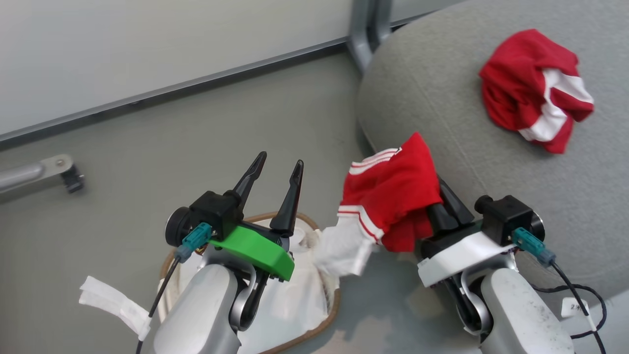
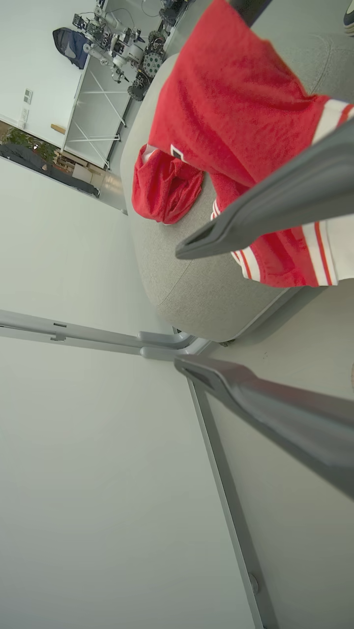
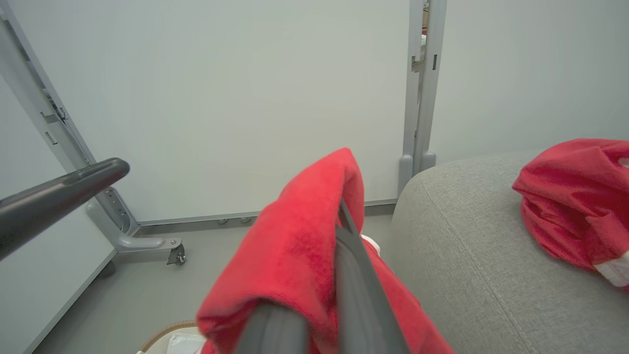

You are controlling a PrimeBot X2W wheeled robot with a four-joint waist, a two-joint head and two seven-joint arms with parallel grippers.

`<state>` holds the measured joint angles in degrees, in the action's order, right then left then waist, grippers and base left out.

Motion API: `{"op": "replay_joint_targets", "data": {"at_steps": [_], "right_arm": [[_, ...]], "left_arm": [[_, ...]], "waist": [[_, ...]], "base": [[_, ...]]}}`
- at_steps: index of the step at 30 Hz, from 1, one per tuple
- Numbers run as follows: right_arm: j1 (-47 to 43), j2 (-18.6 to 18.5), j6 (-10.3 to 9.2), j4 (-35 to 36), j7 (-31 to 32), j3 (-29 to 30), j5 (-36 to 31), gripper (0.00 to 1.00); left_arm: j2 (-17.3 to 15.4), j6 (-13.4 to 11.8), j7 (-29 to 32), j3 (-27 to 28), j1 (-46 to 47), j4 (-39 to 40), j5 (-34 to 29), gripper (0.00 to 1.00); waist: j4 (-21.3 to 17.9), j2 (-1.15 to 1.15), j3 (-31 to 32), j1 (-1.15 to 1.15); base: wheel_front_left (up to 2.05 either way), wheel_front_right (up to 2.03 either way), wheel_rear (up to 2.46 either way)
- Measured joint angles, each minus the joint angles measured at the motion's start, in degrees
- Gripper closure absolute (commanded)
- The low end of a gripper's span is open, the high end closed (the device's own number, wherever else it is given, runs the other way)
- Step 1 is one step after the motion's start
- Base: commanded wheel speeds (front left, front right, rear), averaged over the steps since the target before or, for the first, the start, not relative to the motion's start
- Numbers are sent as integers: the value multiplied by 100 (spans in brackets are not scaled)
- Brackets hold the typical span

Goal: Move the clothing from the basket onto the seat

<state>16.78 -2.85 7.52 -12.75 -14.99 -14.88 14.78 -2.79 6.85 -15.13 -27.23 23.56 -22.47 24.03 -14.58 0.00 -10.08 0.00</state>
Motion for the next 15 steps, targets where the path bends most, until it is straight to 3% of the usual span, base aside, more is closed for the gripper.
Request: {"op": "replay_joint_targets", "data": {"at_steps": [15], "right_arm": [[-109,-2,0,209,-1,657,141,100]], "left_arm": [[-7,53,0,-265,-56,107,-424,0]], "waist": [[-1371,0,-271,0]], "base": [[0,0,0]]}}
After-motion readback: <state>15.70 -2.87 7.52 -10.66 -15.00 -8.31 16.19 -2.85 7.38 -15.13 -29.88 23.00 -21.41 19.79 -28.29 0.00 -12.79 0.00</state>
